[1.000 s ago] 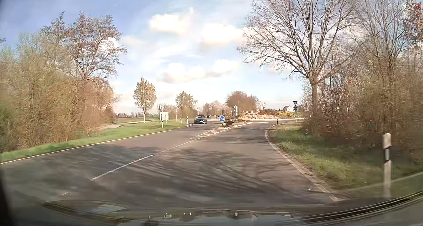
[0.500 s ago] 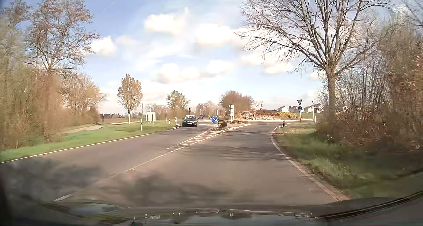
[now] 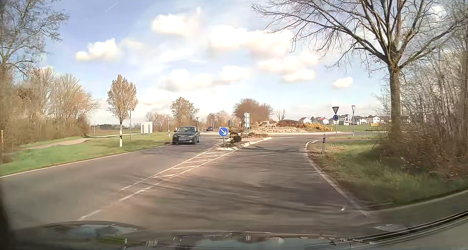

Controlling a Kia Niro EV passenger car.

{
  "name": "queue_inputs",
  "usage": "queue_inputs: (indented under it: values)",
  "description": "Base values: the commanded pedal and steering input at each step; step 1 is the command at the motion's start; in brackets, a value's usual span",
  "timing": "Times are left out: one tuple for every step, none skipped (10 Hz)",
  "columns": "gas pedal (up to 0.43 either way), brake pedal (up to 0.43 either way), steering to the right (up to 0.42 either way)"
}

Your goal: Follow the waypoints while adhering to traffic rules and regulations

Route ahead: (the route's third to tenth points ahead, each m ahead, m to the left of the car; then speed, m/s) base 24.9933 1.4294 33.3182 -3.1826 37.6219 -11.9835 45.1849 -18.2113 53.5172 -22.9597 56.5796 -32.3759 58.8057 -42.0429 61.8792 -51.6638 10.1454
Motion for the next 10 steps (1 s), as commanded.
queue_inputs:
  values:
    - [0.028, 0.000, 0.034]
    - [0.028, 0.000, 0.036]
    - [0.028, 0.000, 0.036]
    - [0.039, 0.000, 0.036]
    - [0.039, 0.000, 0.037]
    - [0.039, 0.000, 0.038]
    - [0.039, 0.000, 0.038]
    - [0.039, 0.000, 0.038]
    - [0.047, 0.000, 0.038]
    - [0.047, 0.000, 0.038]
